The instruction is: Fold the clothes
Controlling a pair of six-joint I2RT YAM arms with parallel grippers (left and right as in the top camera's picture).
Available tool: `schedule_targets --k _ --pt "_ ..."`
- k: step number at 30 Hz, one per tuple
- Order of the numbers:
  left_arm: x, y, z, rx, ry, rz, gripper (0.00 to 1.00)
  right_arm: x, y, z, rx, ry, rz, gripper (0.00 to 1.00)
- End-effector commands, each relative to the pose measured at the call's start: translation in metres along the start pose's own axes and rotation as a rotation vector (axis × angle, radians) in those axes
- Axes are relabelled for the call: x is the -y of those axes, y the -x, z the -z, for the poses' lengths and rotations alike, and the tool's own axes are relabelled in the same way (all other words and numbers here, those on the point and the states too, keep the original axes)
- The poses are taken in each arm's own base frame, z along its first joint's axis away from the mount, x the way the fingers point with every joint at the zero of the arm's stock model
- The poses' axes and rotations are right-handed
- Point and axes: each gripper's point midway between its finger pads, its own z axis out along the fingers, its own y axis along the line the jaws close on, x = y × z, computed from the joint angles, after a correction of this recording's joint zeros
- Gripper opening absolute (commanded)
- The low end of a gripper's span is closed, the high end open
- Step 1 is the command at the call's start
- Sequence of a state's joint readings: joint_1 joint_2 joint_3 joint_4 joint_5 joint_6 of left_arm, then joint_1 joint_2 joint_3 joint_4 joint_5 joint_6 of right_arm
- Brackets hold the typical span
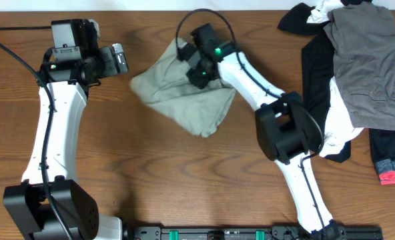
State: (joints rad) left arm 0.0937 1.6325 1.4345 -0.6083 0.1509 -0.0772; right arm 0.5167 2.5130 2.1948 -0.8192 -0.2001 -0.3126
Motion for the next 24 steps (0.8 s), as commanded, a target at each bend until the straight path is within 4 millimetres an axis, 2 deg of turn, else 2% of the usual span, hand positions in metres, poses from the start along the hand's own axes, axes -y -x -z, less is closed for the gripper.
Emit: schedule_targets --k 1,3,6,8,10,13,17,19,21,24 --pt "0.003 -0.01 -0.006 -0.038 -0.026 -0.022 0.98 0.034 0.051 0.072 0.17 -0.058 -0.086 0.63" --pt "0.01 -0.013 -0.006 -0.05 -0.067 -0.028 0.98 0.05 0.07 0.115 0.248 -0.092 -0.135 0.69" --pt "0.023 -0.018 -0.004 -0.073 -0.147 -0.053 0.98 0.081 0.083 0.178 0.358 -0.146 -0.235 0.73" --pt "0.037 -0.024 -0.001 -0.095 -0.232 -0.087 0.99 0.104 0.081 0.212 0.413 -0.18 -0.312 0.75" --pt "0.06 -0.033 0.005 -0.12 -0.36 -0.138 0.99 0.13 0.071 0.241 0.454 -0.213 -0.402 0.77" --pt "0.092 -0.048 0.012 -0.151 -0.492 -0.249 0.99 0.162 0.05 0.261 0.466 -0.235 -0.517 0.78" --pt "0.132 -0.077 0.006 -0.211 -0.567 -0.412 0.99 0.179 0.022 0.264 0.439 -0.162 -0.58 0.78" --pt "0.157 -0.099 -0.003 -0.261 -0.61 -0.494 0.99 0.186 0.007 0.264 0.412 -0.154 -0.617 0.78" --pt "0.173 -0.119 -0.015 -0.31 -0.617 -0.548 0.99 0.189 -0.002 0.264 0.394 -0.155 -0.637 0.77" --pt "0.183 -0.146 -0.042 -0.377 -0.553 -0.619 0.97 0.192 -0.009 0.264 0.378 -0.156 -0.653 0.77"
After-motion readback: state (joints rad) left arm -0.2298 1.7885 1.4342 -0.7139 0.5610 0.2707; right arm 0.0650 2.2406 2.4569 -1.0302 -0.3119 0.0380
